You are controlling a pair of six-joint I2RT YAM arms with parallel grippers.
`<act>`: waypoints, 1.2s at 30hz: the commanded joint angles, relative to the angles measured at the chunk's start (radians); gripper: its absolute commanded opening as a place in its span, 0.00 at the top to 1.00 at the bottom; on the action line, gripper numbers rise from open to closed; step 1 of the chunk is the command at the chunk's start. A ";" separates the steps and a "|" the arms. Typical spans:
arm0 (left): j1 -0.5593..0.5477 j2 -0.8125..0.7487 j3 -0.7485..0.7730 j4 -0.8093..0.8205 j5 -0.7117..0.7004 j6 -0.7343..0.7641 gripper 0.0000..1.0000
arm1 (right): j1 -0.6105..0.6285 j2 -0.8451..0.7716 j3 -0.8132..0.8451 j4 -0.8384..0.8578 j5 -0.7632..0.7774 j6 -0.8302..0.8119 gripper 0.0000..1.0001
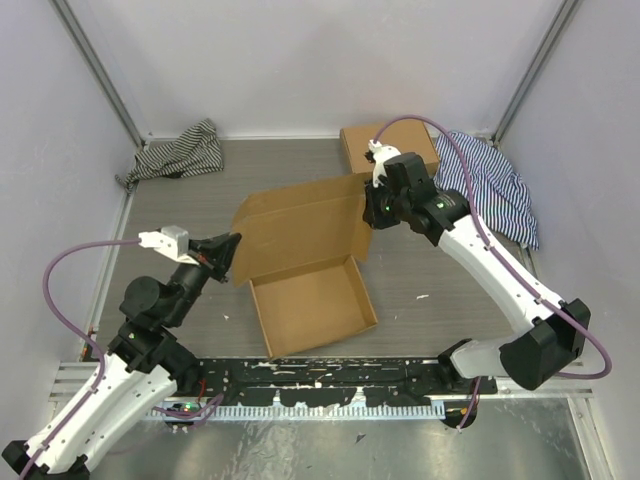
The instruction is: Fold the paper box
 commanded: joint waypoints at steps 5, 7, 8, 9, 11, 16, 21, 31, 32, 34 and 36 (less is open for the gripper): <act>-0.004 0.047 0.082 -0.101 -0.081 -0.021 0.68 | -0.003 -0.048 0.027 0.055 0.028 0.004 0.98; -0.004 0.071 0.128 -0.159 -0.104 -0.033 0.58 | -0.003 -0.068 0.010 0.064 0.053 0.009 0.99; -0.004 0.087 0.155 -0.191 -0.111 -0.042 0.58 | -0.003 -0.078 -0.002 0.073 0.059 0.013 0.99; -0.004 0.102 0.182 -0.226 -0.120 -0.054 0.57 | -0.003 -0.095 -0.015 0.083 0.061 0.018 0.99; -0.004 0.142 0.236 -0.292 -0.133 -0.074 0.57 | -0.003 -0.121 -0.046 0.113 0.062 0.021 0.99; -0.004 0.234 0.354 -0.446 -0.207 -0.106 0.56 | -0.004 -0.177 -0.105 0.168 0.080 0.017 0.99; -0.004 0.360 0.510 -0.610 -0.216 -0.083 0.56 | -0.003 -0.202 -0.145 0.190 0.074 0.017 0.99; -0.004 0.614 0.714 -0.770 -0.184 -0.014 0.56 | -0.001 -0.240 -0.195 0.213 0.045 0.024 0.99; -0.004 0.636 0.728 -0.776 -0.179 -0.009 0.56 | -0.001 -0.241 -0.195 0.213 0.043 0.023 0.99; -0.004 0.677 0.750 -0.799 -0.178 0.001 0.56 | -0.001 -0.243 -0.196 0.210 0.039 0.022 0.99; -0.004 0.715 0.763 -0.821 -0.199 0.011 0.57 | -0.001 -0.243 -0.194 0.208 0.034 0.021 0.99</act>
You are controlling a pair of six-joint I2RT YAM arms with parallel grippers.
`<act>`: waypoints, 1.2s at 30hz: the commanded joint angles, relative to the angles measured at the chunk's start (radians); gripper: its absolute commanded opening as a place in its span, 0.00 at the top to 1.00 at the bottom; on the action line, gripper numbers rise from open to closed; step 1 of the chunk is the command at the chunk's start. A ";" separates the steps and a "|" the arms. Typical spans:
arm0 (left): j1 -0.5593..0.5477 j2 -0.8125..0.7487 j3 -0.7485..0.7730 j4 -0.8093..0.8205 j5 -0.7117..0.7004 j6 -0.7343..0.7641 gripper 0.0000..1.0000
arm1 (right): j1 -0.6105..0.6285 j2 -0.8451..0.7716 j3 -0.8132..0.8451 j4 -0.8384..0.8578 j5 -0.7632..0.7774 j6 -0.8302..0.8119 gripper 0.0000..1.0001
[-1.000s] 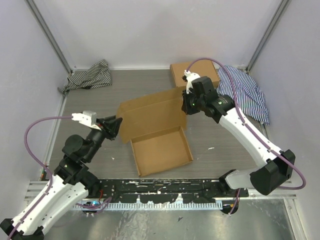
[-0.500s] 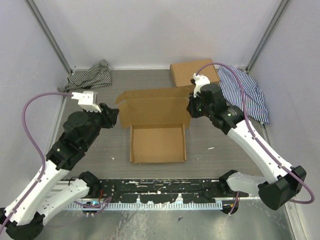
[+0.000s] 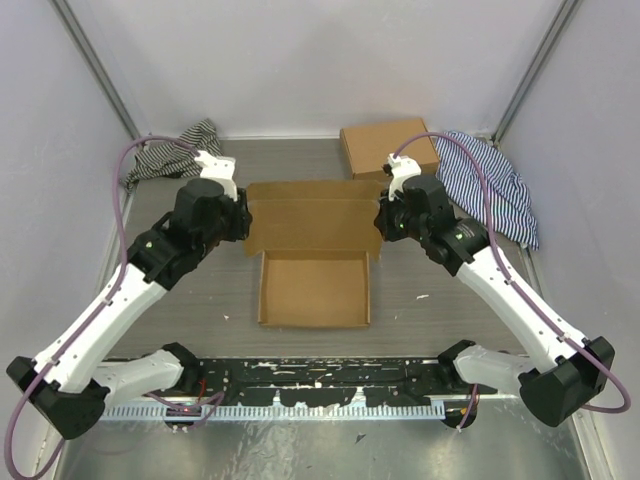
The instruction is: Fold the paper box
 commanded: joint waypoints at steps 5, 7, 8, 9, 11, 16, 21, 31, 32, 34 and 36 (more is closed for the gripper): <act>-0.003 0.081 0.047 -0.067 -0.050 0.054 0.52 | -0.001 -0.044 0.012 0.071 -0.024 0.010 0.99; -0.004 0.079 0.042 -0.056 -0.061 0.062 0.51 | -0.002 -0.043 0.012 0.070 -0.026 0.010 0.99; -0.003 0.079 0.042 -0.056 -0.068 0.064 0.51 | -0.001 -0.041 0.012 0.070 -0.028 0.009 0.99; -0.003 0.079 0.045 -0.058 -0.078 0.069 0.51 | -0.001 -0.042 0.012 0.070 -0.030 0.009 0.99; -0.003 0.077 0.054 -0.066 -0.096 0.076 0.50 | -0.001 -0.041 0.009 0.069 -0.031 0.009 0.99; -0.004 0.076 0.065 -0.072 -0.108 0.102 0.48 | -0.002 -0.036 0.011 0.067 -0.041 0.010 0.99; -0.004 0.098 0.066 -0.060 -0.103 0.112 0.48 | -0.001 -0.036 0.014 0.067 -0.051 0.007 0.99; -0.004 0.183 0.111 -0.050 -0.052 0.098 0.64 | 0.001 -0.007 0.028 0.052 -0.066 0.013 0.99; -0.004 0.187 0.119 -0.056 -0.050 0.086 0.69 | 0.001 -0.002 0.031 0.044 -0.056 0.018 0.99; -0.004 0.188 0.121 -0.059 -0.042 0.063 0.78 | 0.001 0.012 0.040 0.030 -0.043 0.037 0.99; -0.004 0.183 0.113 -0.056 -0.037 0.036 0.86 | 0.003 0.028 0.044 0.023 -0.036 0.070 0.99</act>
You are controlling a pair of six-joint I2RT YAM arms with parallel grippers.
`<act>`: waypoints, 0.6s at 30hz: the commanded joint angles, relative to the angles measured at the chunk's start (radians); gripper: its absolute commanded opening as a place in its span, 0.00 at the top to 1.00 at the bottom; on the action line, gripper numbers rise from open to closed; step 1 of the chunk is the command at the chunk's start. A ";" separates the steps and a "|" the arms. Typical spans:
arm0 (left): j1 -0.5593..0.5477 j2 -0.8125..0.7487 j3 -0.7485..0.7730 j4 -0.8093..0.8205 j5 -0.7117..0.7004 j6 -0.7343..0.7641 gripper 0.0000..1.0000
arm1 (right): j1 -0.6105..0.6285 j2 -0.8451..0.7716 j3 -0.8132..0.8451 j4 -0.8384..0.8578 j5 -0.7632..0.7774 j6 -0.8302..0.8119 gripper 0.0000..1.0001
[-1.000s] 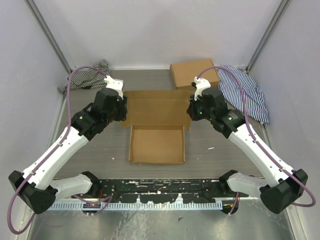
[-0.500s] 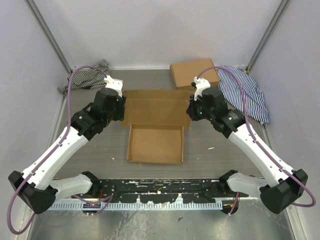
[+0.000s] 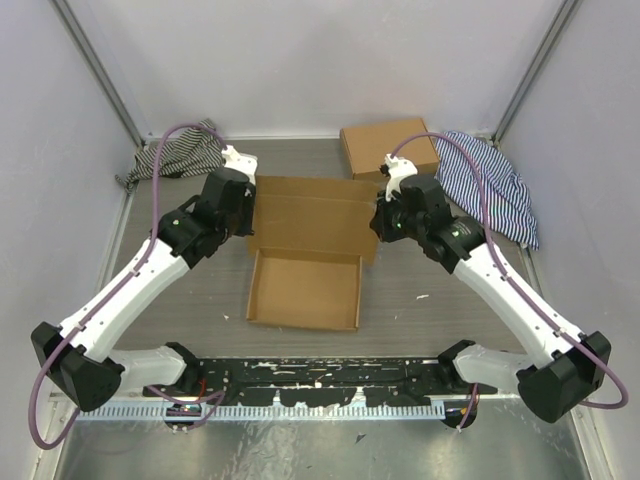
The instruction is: Fold the paper box
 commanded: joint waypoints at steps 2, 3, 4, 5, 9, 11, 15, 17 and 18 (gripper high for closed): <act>-0.005 -0.018 0.022 0.014 0.023 -0.069 0.91 | 0.013 0.033 0.048 0.008 0.033 0.101 0.99; -0.004 -0.024 0.014 0.014 0.023 -0.081 0.94 | 0.023 0.036 0.051 0.003 0.052 0.121 0.99; -0.004 -0.028 0.007 0.012 0.020 -0.093 0.96 | 0.034 0.037 0.051 -0.005 0.081 0.149 0.99; -0.004 -0.034 0.000 0.010 0.019 -0.104 0.98 | 0.044 0.035 0.049 -0.010 0.101 0.173 0.99; -0.004 -0.087 -0.069 0.041 0.027 -0.160 1.00 | 0.098 0.020 0.031 -0.009 0.196 0.238 0.99; -0.004 -0.126 -0.111 0.074 0.025 -0.186 1.00 | 0.144 0.021 0.026 0.011 0.266 0.240 0.99; -0.003 -0.187 -0.169 0.127 -0.004 -0.207 1.00 | 0.198 0.066 0.051 0.061 0.373 0.204 0.99; -0.004 -0.204 -0.179 0.139 -0.026 -0.209 1.00 | 0.204 0.097 0.074 0.089 0.412 0.196 0.99; -0.003 -0.209 -0.182 0.144 -0.034 -0.210 1.00 | 0.204 0.114 0.084 0.102 0.427 0.197 0.99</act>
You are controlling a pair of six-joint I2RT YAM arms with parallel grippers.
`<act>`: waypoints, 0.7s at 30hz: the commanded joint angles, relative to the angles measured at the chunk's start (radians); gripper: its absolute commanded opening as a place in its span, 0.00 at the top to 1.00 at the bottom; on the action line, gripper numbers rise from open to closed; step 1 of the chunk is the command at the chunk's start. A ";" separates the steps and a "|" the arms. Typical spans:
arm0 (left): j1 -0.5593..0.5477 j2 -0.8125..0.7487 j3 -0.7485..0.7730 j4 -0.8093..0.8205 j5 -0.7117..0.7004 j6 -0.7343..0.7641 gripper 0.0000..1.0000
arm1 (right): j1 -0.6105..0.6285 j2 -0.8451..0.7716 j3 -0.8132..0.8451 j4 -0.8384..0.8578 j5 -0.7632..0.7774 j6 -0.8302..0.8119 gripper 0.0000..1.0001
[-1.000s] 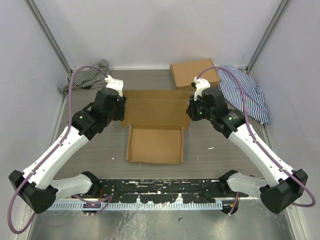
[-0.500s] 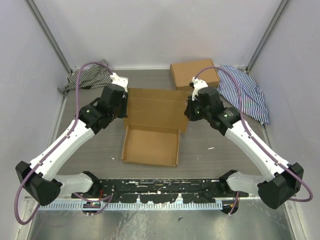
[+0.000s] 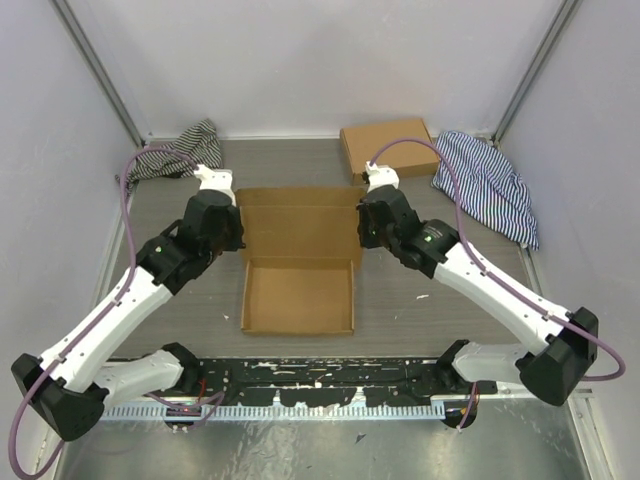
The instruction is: Fold the paper box
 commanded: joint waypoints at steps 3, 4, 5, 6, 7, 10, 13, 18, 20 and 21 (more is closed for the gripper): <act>-0.004 -0.057 -0.029 0.128 -0.055 -0.039 1.00 | 0.014 0.096 0.106 0.153 0.173 0.026 0.99; -0.003 -0.060 -0.034 0.146 -0.057 -0.040 1.00 | 0.015 0.108 0.113 0.173 0.183 0.035 0.99; -0.003 -0.062 -0.037 0.164 -0.059 -0.041 1.00 | 0.015 0.119 0.124 0.187 0.194 0.042 0.99; -0.004 -0.060 -0.039 0.184 -0.063 -0.039 1.00 | 0.015 0.134 0.133 0.205 0.203 0.045 0.99; -0.003 -0.057 -0.037 0.197 -0.071 -0.033 1.00 | 0.015 0.143 0.140 0.226 0.213 0.044 0.99; -0.004 -0.037 -0.032 0.242 -0.095 -0.014 1.00 | 0.017 0.176 0.161 0.278 0.243 0.038 0.99; -0.003 -0.022 -0.050 0.271 -0.097 -0.014 1.00 | 0.018 0.196 0.152 0.308 0.263 0.039 0.99; -0.004 -0.051 -0.150 0.326 -0.067 -0.071 1.00 | 0.041 0.157 0.034 0.361 0.304 0.073 0.99; -0.004 -0.069 -0.199 0.340 -0.056 -0.099 1.00 | 0.062 0.135 -0.020 0.376 0.329 0.086 0.99; -0.003 -0.077 -0.217 0.345 -0.050 -0.111 1.00 | 0.072 0.128 -0.042 0.379 0.340 0.090 0.99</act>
